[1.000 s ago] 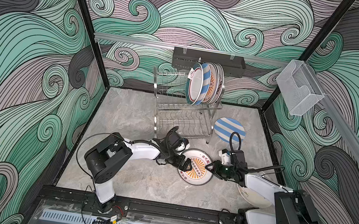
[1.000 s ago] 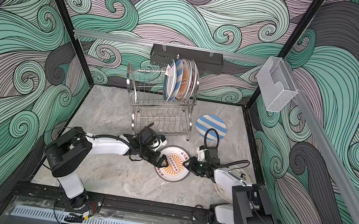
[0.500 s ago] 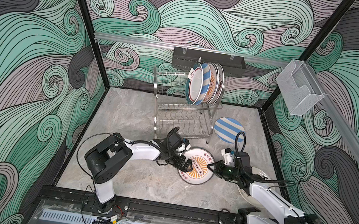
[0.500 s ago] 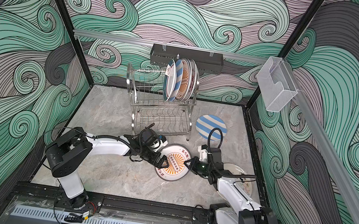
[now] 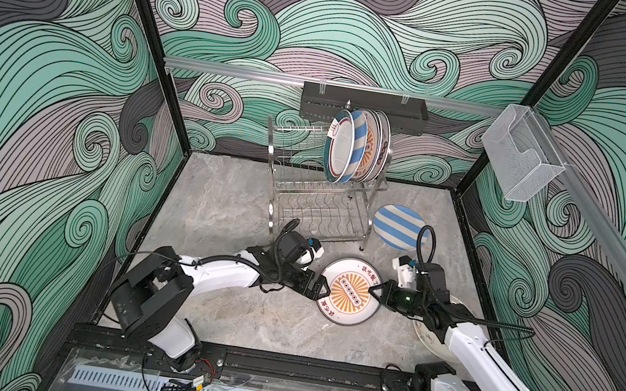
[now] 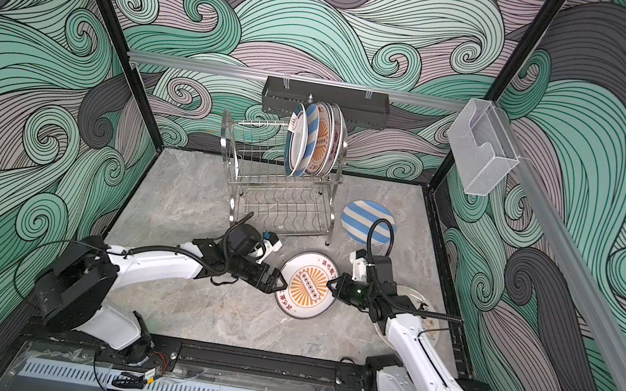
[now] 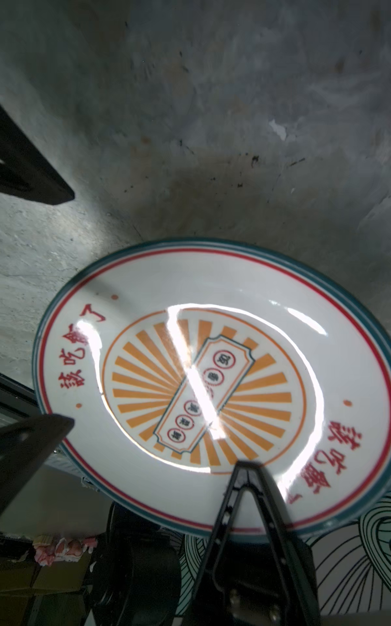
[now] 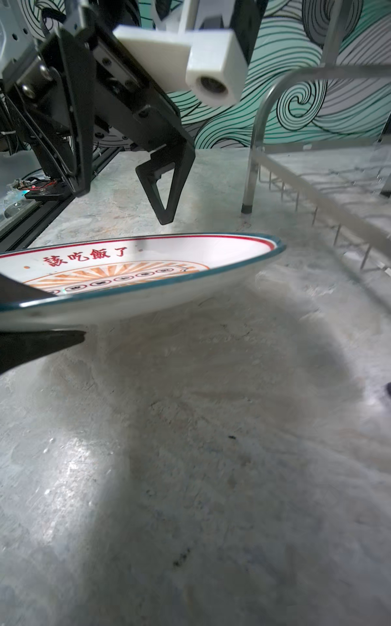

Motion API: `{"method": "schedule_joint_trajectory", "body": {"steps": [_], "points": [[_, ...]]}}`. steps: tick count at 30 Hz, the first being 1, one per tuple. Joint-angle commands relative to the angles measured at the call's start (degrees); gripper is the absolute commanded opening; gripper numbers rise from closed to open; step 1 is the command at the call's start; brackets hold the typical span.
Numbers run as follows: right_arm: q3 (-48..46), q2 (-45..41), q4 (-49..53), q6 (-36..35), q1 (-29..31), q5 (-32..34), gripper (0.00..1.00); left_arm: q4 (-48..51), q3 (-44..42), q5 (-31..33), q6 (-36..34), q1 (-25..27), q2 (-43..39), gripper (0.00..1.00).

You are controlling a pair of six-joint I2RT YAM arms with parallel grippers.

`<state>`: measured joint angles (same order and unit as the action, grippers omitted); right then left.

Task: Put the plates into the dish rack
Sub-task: 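Lift the sunburst plate upright with the right gripper while the left withdraws, then lower the sunburst plate into the rack slots beside the green-rimmed plate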

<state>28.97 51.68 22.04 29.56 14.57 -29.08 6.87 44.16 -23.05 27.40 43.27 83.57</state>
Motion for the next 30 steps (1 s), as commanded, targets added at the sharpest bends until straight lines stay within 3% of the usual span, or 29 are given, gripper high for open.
{"method": "schedule_joint_trajectory", "body": {"steps": [1, 5, 10, 16, 22, 26, 30], "points": [[5.47, -2.99, 4.11, -4.03, 0.26, -1.51, 0.00, 5.75, -1.55, 1.90, 0.44, -3.15, -7.38, 0.99], [13.48, -1.04, 7.32, -6.44, 1.08, -3.61, 0.00, 11.11, -1.40, -8.95, -0.26, -14.33, -15.37, 0.99], [24.90, 3.37, 8.93, -8.65, 5.80, -3.13, 0.00, 23.81, 4.15, -4.53, -7.82, -20.24, -22.94, 0.99], [41.67, 12.15, 9.54, -10.36, 14.39, 3.75, 0.00, 25.23, 1.94, -6.69, -9.32, -28.21, -26.27, 0.99], [60.59, 22.11, 12.55, -11.59, 20.51, 14.81, 0.00, 24.62, 1.42, -8.59, -8.22, -30.69, -23.99, 0.99], [71.79, 27.36, 15.66, -14.50, 25.63, 28.02, 0.00, 23.83, 0.99, -8.92, -8.93, -30.74, -23.13, 0.99], [79.25, 31.56, 16.41, -17.56, 29.37, 42.88, 0.00, 19.08, 1.24, -9.89, -4.24, -30.57, -21.77, 0.99]]}}
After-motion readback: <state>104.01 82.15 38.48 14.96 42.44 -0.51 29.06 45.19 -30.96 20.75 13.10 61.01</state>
